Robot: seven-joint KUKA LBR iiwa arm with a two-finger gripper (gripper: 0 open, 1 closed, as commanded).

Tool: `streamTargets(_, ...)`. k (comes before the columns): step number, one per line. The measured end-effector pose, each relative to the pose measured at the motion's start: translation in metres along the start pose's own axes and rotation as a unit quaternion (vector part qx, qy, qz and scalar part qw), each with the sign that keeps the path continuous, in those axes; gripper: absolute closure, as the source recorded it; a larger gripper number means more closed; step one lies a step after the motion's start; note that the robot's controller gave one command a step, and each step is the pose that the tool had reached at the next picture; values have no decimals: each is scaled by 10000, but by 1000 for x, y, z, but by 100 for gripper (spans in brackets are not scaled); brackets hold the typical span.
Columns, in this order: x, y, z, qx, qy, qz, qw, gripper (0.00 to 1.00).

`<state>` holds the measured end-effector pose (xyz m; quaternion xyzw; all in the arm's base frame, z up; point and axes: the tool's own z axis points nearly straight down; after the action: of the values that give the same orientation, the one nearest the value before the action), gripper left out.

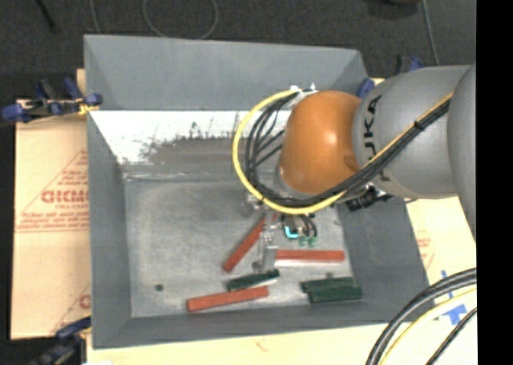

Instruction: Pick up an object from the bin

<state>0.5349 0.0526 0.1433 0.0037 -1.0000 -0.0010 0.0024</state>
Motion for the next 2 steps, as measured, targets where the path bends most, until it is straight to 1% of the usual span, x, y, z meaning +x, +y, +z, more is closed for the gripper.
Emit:
streamTargets(1, 11, -80, 72, 28, -47, -1942, 9809, 0)
streamTargets(2, 11, -78, 72, 16, -47, -1938, 9810, 100)
